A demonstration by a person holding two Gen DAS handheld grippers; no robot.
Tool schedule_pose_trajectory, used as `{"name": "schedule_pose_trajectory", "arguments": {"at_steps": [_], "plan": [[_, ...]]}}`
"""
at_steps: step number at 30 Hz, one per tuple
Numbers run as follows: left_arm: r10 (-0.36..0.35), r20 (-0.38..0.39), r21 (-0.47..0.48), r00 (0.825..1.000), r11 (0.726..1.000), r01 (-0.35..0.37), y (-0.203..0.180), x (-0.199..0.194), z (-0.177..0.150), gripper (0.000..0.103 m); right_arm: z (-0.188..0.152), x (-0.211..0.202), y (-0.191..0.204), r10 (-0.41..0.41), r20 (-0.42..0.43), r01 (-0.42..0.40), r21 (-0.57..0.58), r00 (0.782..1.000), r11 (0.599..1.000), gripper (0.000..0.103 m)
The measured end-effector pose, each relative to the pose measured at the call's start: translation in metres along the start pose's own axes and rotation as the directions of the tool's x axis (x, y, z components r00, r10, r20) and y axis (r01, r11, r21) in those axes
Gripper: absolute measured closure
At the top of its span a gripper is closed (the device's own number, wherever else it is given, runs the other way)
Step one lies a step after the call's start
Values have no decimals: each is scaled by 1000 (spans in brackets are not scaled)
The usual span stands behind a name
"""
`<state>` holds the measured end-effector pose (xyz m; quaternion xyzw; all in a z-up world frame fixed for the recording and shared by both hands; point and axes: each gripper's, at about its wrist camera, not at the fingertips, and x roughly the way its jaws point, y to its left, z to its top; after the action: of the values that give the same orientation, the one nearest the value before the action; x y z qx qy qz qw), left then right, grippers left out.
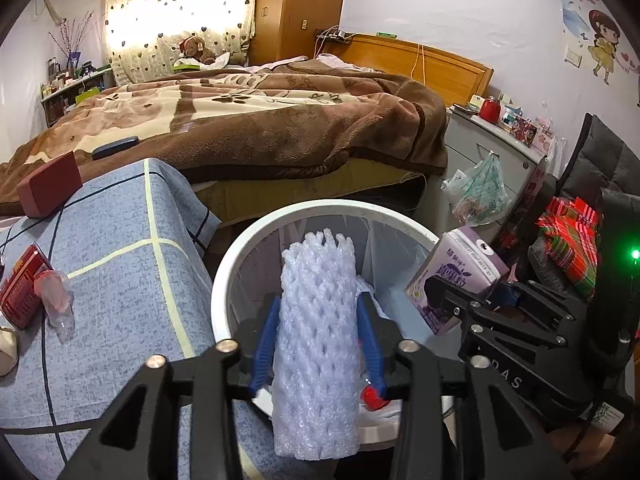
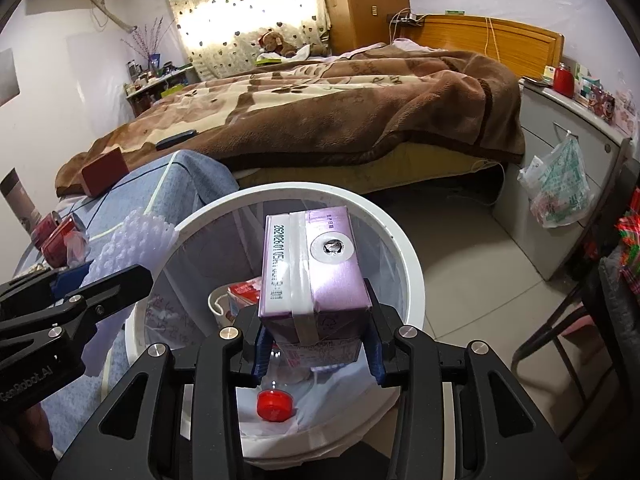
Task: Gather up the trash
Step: 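Open both tools to drop the foam sleeve and purple carton into the bin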
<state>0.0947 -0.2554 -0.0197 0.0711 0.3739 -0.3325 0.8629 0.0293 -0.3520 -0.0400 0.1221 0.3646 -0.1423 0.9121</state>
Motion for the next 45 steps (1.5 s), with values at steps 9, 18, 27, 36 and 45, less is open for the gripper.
{"name": "schedule_pose_trajectory", "arguments": {"at_steps": [9,18,27,36,45], "plan": [[13,6,-13,1000,1000,-13,4,-3,-1,46,1,-2,-5,-23,19,22,25,1000,999,44],[31,26,-29,999,999,-30,15,-15,-4,45,1,-7,3,-15,36,14,17,999,1000,44],[62,57,-49,996,997,-60,28,-35,-9,45,1,-15,14,6,58,-6,6,998,1000,44],[95,80,-76,992,993,-89,47,-55,-17,45,0,-20,32,29,73,-28,-23,997,999,44],[150,104,-126,983,983,-136,79,-77,-28,44,1,-23,57,67,86,-62,-63,994,996,44]]}}
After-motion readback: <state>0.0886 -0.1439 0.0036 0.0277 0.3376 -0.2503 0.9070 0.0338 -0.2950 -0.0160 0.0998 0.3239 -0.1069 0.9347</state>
